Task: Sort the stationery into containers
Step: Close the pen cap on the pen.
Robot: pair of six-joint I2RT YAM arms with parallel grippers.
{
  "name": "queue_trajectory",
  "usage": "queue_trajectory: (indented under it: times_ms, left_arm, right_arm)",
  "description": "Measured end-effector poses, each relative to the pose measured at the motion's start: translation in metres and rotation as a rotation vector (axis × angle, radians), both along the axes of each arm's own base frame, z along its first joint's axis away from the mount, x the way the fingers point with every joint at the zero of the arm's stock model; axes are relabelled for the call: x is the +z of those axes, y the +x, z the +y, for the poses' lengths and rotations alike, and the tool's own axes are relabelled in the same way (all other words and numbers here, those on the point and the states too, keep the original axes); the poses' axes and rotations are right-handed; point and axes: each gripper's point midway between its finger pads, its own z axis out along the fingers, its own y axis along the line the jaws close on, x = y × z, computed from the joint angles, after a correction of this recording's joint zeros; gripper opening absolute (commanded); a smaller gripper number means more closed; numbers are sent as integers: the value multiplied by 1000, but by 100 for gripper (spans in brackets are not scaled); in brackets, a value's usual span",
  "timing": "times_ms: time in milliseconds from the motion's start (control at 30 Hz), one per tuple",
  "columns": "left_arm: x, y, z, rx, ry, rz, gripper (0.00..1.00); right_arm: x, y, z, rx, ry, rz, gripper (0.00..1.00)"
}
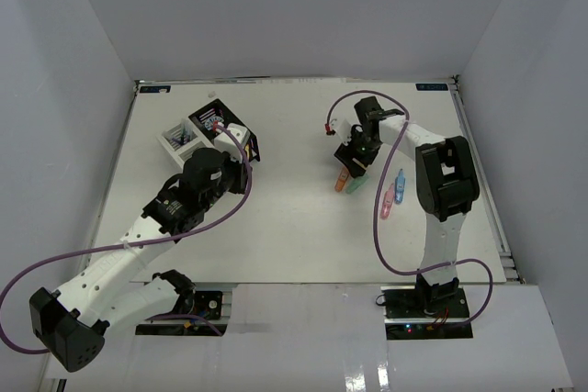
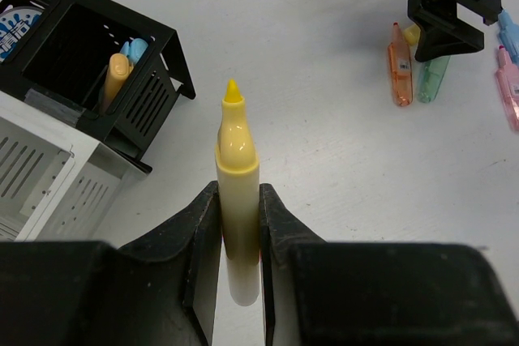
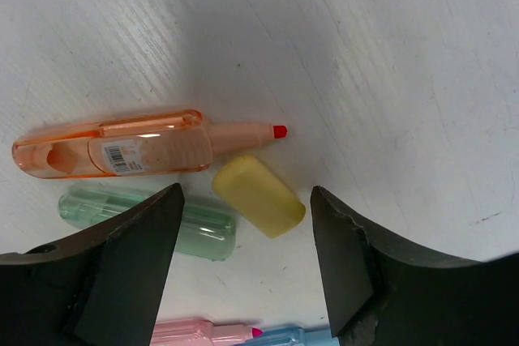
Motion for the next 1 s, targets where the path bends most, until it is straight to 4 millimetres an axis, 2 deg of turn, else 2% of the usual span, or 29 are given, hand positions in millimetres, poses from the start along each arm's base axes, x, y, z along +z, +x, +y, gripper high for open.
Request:
queue_trajectory:
  times_ms: [233,267,333,433,567,733,1000]
  left_arm:
    - [-1,0,0,0,1,2,0]
    - [-1,0,0,0,1,2,0]
    - [-2,0,0,0,2,3,0]
    - [-2,0,0,-1,2,3,0]
    - [-2,0,0,-3,1,4,0]
    - [-2,-1,-1,-6,0,5,0]
    - [-2,-1,-2,-11,-1,6,0]
  right_arm:
    - [0,3,-9,-56,5,9,62]
    - [0,3,-9,-65,5,9,49]
    - [0,4,-10,-85,2,10,43]
    - [-2,4,-11,-120,2,11,42]
    - [-4,5,-14,-179,0,3,33]
    - [-4,-1,-18,-285,4,-5,33]
    - [-3,-41,-27,-372,24,35,49]
